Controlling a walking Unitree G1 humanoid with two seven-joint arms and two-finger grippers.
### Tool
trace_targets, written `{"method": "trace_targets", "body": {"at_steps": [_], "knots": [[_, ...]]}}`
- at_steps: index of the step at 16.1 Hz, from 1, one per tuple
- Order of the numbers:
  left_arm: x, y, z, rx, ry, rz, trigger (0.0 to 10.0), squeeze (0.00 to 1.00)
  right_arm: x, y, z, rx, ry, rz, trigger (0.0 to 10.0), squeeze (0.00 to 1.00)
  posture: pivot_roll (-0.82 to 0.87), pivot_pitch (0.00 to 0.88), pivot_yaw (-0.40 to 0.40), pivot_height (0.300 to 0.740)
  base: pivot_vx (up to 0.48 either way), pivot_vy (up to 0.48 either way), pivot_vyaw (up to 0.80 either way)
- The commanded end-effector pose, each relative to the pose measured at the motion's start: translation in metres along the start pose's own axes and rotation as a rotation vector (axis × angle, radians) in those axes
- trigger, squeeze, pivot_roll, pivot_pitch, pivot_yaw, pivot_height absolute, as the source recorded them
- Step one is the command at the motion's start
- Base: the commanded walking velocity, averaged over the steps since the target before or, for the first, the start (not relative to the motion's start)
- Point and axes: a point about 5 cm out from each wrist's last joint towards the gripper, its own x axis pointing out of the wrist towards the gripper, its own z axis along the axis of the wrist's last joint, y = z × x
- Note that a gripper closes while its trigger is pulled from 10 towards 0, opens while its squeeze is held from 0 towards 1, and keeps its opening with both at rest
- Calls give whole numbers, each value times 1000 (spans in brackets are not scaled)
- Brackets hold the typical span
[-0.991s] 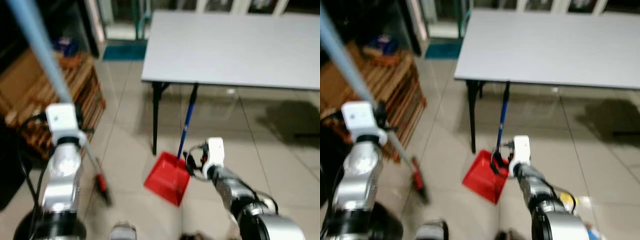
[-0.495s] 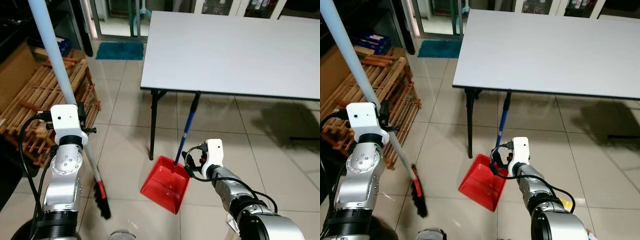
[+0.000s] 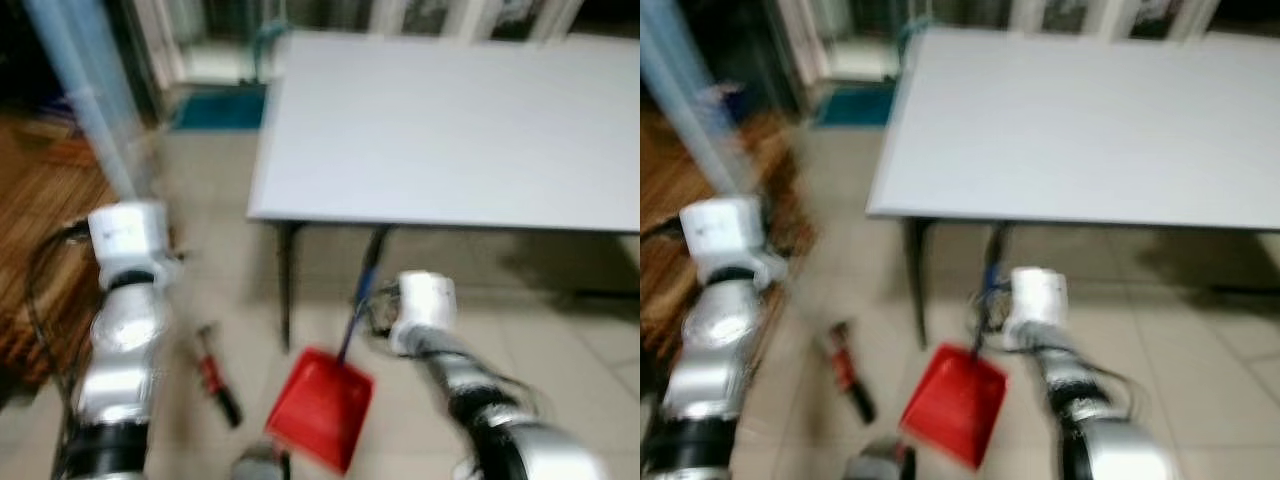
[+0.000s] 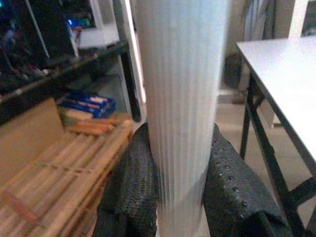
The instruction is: Sweep floor
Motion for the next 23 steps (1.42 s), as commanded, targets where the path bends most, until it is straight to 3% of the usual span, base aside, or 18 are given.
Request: {"method": "trace_targets", "body": {"at_steps": [1,16,21,23], "knots": [[2,-7,15,24,-69,-21,10000,0,-10,-21,-9,2,37,-61,10000,0,106,100,-13,740,398,0,0],[-2,-7,16,3,-77,-18,10000,0,-12,-27,-7,-13,39,-59,10000,0,106,143,-20,740,19,0,0],[-8,-6,15,5,-69,-17,10000,0,-10,-26,1,-72,49,20,10000,0,117,175,-26,740,0,0,0],[-14,-6,14,6,-61,-19,10000,0,-6,-18,8,-110,47,104,10000,0,126,204,-28,740,0,0,0]]}}
